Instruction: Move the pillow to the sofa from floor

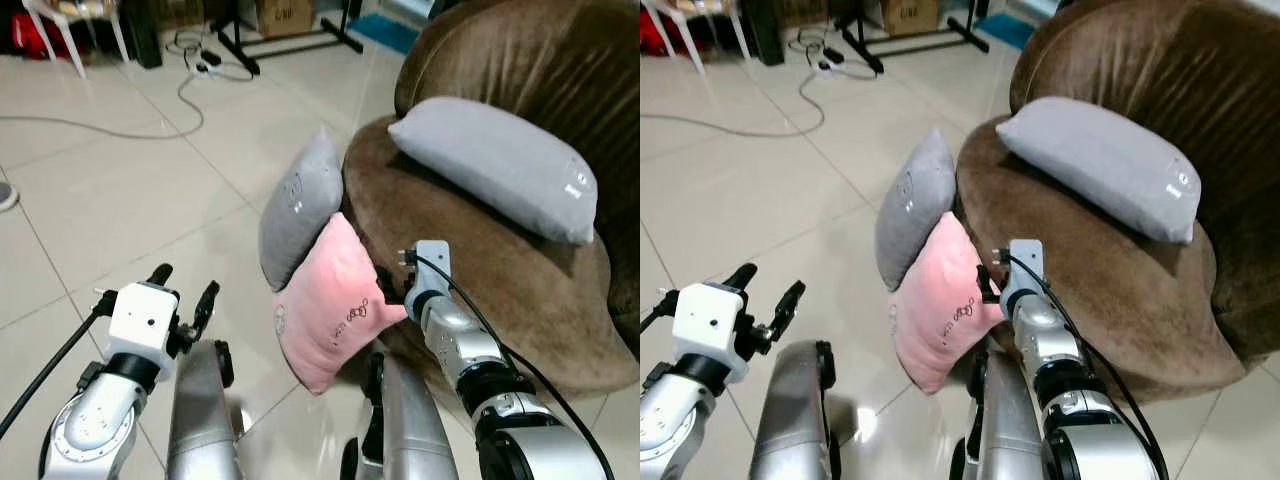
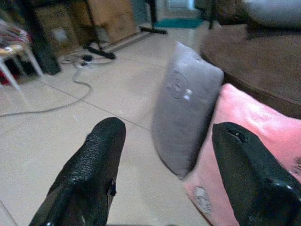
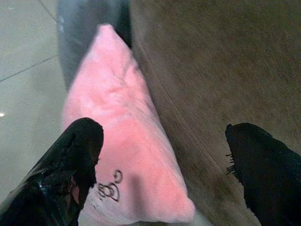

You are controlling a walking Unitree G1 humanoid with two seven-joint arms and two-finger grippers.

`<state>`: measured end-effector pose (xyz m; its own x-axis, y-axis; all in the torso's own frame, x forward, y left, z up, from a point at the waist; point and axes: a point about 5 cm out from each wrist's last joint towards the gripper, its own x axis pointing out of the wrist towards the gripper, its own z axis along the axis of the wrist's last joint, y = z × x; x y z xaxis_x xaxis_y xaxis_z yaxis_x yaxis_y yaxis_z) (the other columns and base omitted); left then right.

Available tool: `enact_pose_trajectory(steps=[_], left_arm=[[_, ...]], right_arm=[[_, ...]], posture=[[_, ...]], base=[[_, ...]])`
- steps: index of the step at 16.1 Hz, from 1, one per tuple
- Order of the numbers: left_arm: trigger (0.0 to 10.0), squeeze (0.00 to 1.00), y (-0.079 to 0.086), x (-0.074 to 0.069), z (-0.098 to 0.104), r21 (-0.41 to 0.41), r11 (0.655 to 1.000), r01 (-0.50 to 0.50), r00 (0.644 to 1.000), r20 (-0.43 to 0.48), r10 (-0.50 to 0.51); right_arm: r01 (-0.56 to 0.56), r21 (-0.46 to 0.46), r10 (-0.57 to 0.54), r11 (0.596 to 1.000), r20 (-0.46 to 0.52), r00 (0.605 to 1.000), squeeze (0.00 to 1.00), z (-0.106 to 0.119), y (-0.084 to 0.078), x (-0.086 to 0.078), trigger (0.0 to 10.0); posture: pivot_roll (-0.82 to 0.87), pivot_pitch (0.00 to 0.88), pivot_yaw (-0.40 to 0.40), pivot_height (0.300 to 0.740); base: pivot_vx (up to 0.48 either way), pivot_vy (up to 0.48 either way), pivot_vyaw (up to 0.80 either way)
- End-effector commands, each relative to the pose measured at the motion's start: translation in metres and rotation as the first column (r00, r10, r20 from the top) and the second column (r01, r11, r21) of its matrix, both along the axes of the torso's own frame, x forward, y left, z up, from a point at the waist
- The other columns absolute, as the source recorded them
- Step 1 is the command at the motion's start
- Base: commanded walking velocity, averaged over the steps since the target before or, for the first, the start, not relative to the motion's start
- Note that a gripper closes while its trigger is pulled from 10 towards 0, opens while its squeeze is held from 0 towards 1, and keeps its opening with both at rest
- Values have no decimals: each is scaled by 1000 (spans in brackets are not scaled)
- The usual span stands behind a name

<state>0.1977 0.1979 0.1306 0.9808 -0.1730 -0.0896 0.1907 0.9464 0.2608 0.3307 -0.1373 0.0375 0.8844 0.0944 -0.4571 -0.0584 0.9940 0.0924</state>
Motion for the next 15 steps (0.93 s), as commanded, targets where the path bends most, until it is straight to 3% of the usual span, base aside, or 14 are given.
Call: enact_pose_trajectory(steps=[1, 7, 11, 12, 13, 14, 15], left_arm=[[10000, 0, -6, -4, 7, -23, 999, 37, 999, -4, -37], [10000, 0, -5, -32, 10, -31, 999, 37, 997, -71, -39], [10000, 0, -3, -48, 10, -41, 999, 18, 993, -115, -23], [10000, 0, -3, -51, 9, -42, 999, 17, 992, -123, -22], [10000, 0, -4, -55, 11, -45, 999, 16, 991, -130, -22], [10000, 0, -4, -58, 11, -45, 999, 15, 991, -135, -21], [10000, 0, -4, -60, 13, -45, 999, 13, 990, -137, -19]], right_arm=[[44, 7, -44, 999, -28, 999, 1000, -2, -8, 1, 10000], [31, 9, -31, 999, -56, 998, 1000, -7, -5, -1, 10000], [16, 37, -13, 999, -64, 998, 1000, -9, 8, -1, 10000], [15, 35, -13, 999, -65, 998, 843, -10, 10, -1, 10000], [13, 27, -11, 1000, -67, 998, 118, -10, 12, -1, 10000], [24, 40, -22, 999, -58, 998, 0, -7, 15, 1, 10000], [39, 63, -35, 997, -50, 998, 0, -5, 18, 3, 10000]], posture=[[109, 208, -164, 521], [106, 274, -180, 521], [105, 313, -190, 521], [106, 317, -191, 521], [112, 329, -194, 521], [116, 337, -196, 521], [117, 341, -197, 521]], base=[[0, 0, 0], [0, 0, 0], [0, 0, 0], [0, 0, 0], [0, 0, 0], [0, 0, 0], [0, 0, 0]])
